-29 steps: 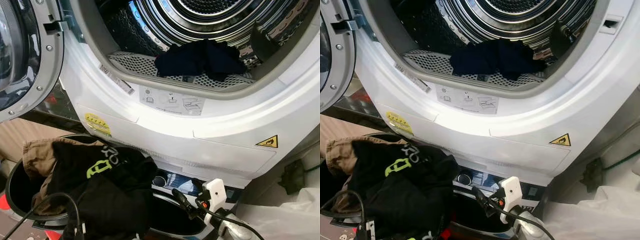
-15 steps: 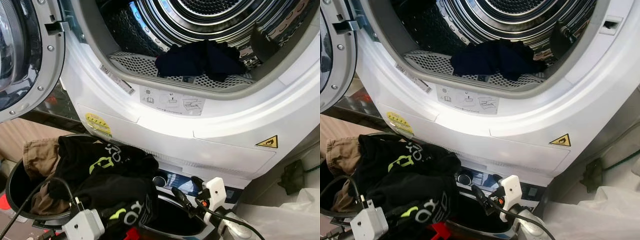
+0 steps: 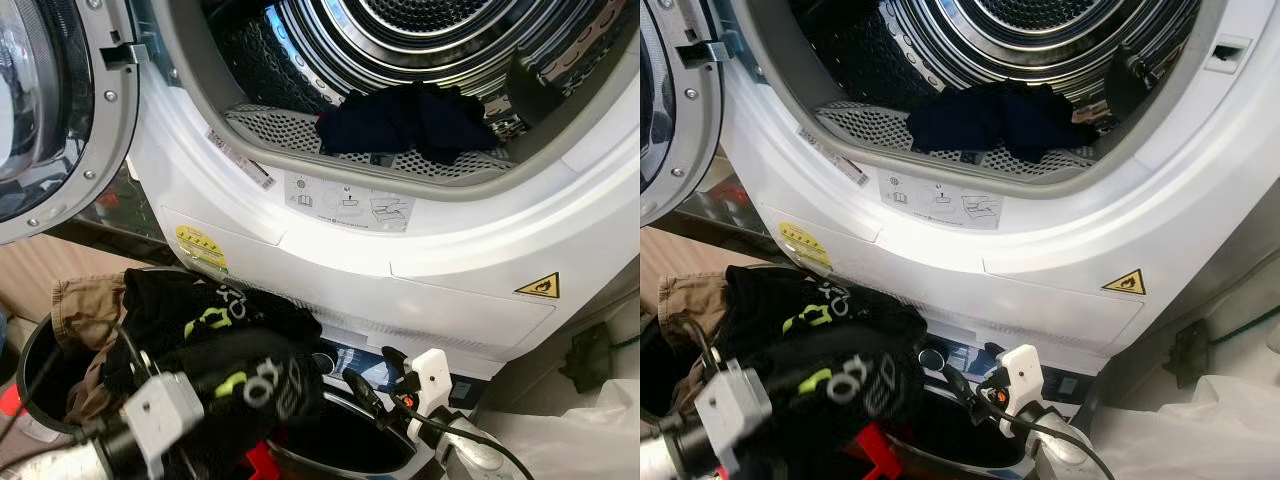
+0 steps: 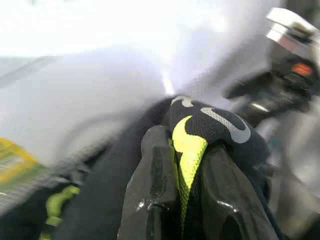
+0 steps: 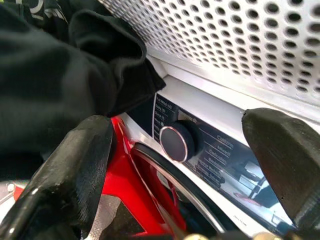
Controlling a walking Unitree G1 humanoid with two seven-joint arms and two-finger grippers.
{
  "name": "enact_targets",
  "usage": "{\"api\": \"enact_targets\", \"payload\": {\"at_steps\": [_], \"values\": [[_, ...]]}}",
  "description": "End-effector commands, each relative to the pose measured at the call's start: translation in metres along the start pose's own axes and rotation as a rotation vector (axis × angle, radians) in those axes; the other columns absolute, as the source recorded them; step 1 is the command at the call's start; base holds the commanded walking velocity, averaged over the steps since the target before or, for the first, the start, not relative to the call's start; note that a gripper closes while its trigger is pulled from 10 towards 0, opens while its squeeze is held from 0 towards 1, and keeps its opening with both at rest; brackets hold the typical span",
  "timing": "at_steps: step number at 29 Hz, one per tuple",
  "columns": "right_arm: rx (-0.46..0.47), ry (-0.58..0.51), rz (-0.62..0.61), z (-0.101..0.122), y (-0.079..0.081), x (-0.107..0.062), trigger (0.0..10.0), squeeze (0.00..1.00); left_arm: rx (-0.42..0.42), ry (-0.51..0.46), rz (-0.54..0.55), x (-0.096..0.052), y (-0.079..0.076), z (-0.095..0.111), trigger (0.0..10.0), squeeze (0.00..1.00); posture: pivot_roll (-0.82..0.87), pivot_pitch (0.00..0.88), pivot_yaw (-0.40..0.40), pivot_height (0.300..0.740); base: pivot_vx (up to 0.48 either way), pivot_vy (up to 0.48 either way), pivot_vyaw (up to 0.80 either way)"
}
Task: Clothes washing
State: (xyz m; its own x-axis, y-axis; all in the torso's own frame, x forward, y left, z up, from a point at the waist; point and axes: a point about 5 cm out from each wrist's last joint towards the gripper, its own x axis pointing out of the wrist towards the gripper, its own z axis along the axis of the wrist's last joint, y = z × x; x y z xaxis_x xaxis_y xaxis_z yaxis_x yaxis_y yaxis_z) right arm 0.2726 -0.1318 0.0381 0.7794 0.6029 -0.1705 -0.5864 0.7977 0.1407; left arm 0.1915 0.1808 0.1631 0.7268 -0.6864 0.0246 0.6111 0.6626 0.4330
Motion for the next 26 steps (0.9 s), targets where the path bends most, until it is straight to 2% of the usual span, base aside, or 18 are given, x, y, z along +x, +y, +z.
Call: {"api": "enact_targets", "payload": {"at_steps": [1,3,7,10,11,13,15,18,20,23,24,26], "values": [[0.006,-0.001,-0.008,-0.002,-0.002,-0.001,10.0,0.0,0.065,-0.042,0.128,0.002,0.019,0.012,0.0,0.0,0.11,0.086,-0.023,0.74,0.0,0.0,0.0],[0.004,-0.002,-0.006,-0.002,-0.002,-0.001,10.0,0.0,0.09,-0.056,0.178,0.001,0.024,0.015,0.0,0.0,0.11,0.085,-0.022,0.74,0.0,0.0,0.0],[0.006,-0.001,-0.008,-0.001,-0.003,-0.001,10.0,0.0,0.187,-0.085,0.374,-0.006,0.041,0.02,0.0,0.0,0.12,0.092,-0.025,0.74,0.0,0.0,0.0],[0.006,-0.001,-0.008,-0.001,-0.004,-0.001,10.0,0.0,0.183,-0.109,0.44,-0.006,0.046,0.025,0.0,0.0,0.12,0.094,-0.029,0.74,0.0,0.0,0.0],[0.005,0.001,-0.006,-0.001,-0.004,-0.001,10.0,0.0,0.156,-0.097,0.391,-0.004,0.041,0.024,0.0,0.0,0.12,0.096,-0.031,0.74,0.0,0.0,0.0],[0.003,0.004,-0.003,-0.001,-0.005,-0.001,10.0,0.0,0.034,-0.047,0.274,-0.003,0.029,0.017,0.0,0.0,0.12,0.096,-0.034,0.74,0.0,0.0,0.0],[0.002,0.004,-0.002,0.0,-0.005,0.0,10.0,0.0,-0.023,-0.001,0.175,-0.003,0.022,0.012,0.0,0.0,0.13,0.094,-0.036,0.74,0.0,0.0,0.0],[0.001,0.001,0.003,0.001,-0.006,0.001,10.0,0.0,-0.207,0.063,0.025,-0.017,0.015,0.01,0.0,0.0,0.13,0.093,-0.038,0.74,0.0,0.0,0.0],[0.0,0.001,0.006,0.001,-0.006,0.001,10.0,0.0,-0.231,0.071,0.025,-0.026,0.027,0.014,0.0,0.0,0.13,0.091,-0.04,0.74,0.0,0.0,0.0],[-0.001,0.002,0.008,0.001,-0.007,0.001,10.0,0.0,-0.248,0.065,0.035,-0.03,0.033,0.016,0.0,0.0,0.13,0.091,-0.04,0.74,0.0,0.0,0.0],[-0.002,0.001,0.011,0.001,-0.007,0.002,10.0,0.0,-0.266,0.057,0.039,-0.033,0.04,0.02,0.0,0.0,0.14,0.09,-0.041,0.74,0.0,0.0,0.0],[-0.002,0.0,0.017,0.002,-0.007,0.002,10.0,0.0,-0.298,0.048,0.005,-0.036,0.045,0.026,0.0,0.0,0.14,0.091,-0.044,0.74,0.0,0.0,0.0]]}}
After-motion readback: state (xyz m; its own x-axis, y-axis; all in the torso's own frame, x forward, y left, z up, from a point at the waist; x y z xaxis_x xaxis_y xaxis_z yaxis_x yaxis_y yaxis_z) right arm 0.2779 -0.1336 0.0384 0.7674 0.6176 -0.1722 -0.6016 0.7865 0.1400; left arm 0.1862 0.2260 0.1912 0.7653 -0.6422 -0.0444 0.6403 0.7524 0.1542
